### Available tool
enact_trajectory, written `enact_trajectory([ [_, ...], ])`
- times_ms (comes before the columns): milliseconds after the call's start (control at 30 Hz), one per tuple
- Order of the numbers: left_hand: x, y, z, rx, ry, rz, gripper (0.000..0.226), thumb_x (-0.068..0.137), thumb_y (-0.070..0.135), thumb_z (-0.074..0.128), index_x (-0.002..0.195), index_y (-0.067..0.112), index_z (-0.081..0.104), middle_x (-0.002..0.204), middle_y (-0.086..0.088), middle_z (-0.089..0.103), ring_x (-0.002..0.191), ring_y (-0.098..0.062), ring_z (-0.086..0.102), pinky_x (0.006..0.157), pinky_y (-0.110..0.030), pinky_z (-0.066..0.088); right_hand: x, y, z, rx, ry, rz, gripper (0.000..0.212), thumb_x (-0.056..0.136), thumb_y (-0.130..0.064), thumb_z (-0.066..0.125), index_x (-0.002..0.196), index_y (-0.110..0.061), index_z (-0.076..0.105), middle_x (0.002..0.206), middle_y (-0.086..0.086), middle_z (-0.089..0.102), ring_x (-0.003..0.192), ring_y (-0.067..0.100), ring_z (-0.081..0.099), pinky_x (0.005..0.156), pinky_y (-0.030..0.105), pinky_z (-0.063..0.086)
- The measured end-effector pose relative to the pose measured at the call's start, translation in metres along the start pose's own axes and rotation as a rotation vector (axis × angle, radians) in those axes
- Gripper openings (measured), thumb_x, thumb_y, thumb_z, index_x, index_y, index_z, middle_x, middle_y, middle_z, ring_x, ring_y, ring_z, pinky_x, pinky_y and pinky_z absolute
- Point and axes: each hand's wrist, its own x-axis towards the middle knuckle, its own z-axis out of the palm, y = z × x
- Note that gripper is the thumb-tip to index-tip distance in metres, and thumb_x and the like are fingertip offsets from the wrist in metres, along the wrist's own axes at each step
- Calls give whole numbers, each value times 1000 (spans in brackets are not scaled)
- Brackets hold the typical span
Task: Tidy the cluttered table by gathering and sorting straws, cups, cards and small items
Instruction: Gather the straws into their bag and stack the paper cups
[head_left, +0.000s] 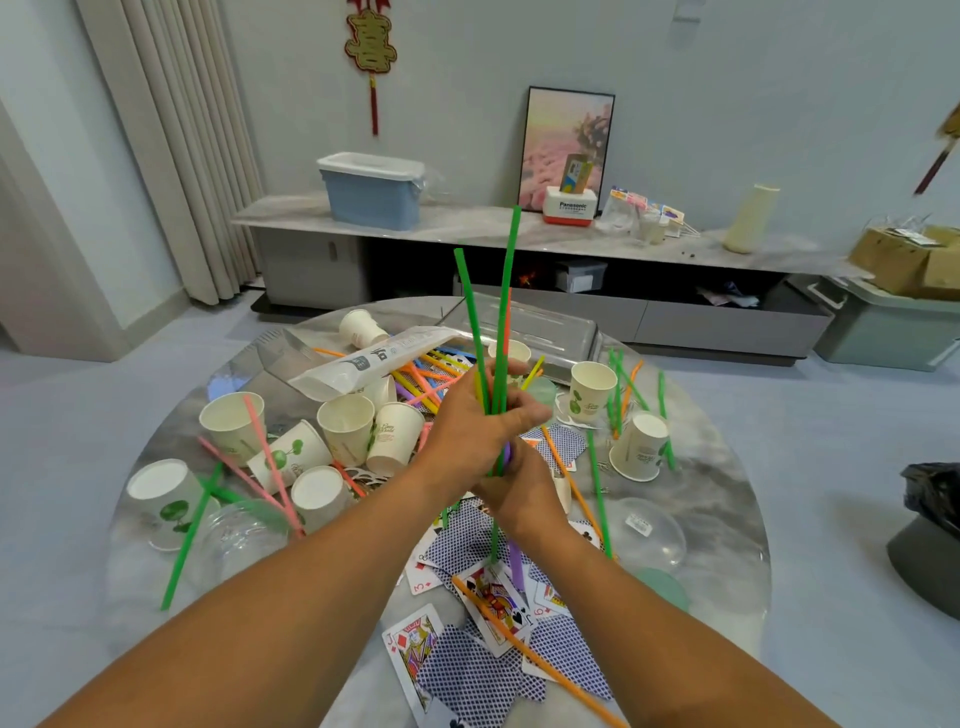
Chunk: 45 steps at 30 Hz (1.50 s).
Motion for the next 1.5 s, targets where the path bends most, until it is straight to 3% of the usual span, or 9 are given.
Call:
enact_trajectory([
  [133,-2,-7,2,-63,33,-16,43,73,3,88,109,16,68,100,-10,73,96,-18,71,83,-24,57,-2,9,-3,-63,-77,-45,62,76,-6,85,129,-16,54,111,-5,73,105,8,70,85,25,57],
  [300,-1,-16,2,-69,32,-40,47,73,11,90,113,24,67,100,-3,74,100,-17,72,86,-26,58,-6,20,-4,-24,-104,-56,92,58,-40,91,137,-27,48,122,-5,69,118,19,65,96,45,56],
  [567,0,-19,9,17,156,-40,5,94,20,71,92,22,67,78,5,71,72,-6,67,70,-23,52,-5,10,-7,-115,-39,-85,38,63,-28,74,99,-30,63,86,-12,73,77,6,67,61,17,50],
  [833,24,31,-8,30,301,145,22,92,27,74,99,7,67,70,3,67,55,-4,57,56,-19,48,2,-12,-17,-215,-387,-45,113,63,-32,97,153,-29,30,141,-16,53,131,2,51,106,23,46],
  [933,23,36,-6,16,272,163,20,86,26,79,97,14,67,71,2,70,58,-7,61,57,-20,51,6,-10,-10,-218,-282,-11,94,61,-43,96,140,-33,48,129,-17,63,120,4,58,100,28,51],
  [1033,19,29,-1,-11,192,133,32,78,25,87,99,17,64,70,3,66,56,-11,59,57,-23,51,6,-1,-6,-118,-148,1,20,82,-30,84,89,-38,66,83,-11,67,78,6,63,77,34,54],
  [1133,13,11,2,31,139,69,28,80,26,86,90,15,62,63,1,60,56,-14,60,59,-26,52,2,0,0,-77,-112,-66,21,89,-30,68,87,-51,63,74,-12,62,70,13,57,69,40,50],
  [1333,24,17,-5,-122,342,-53,42,91,52,69,64,21,62,50,5,43,46,-14,40,52,-29,39,-5,-2,-6,-55,-169,7,86,69,-44,85,143,-42,43,137,-11,56,121,9,59,100,40,53],
  [1500,36,29,-12,-148,313,-19,54,91,52,69,45,27,55,48,2,47,47,-15,46,53,-28,46,-13,-5,3,761,56,314,56,98,-57,51,143,-23,51,143,6,59,128,22,58,110,45,47],
])
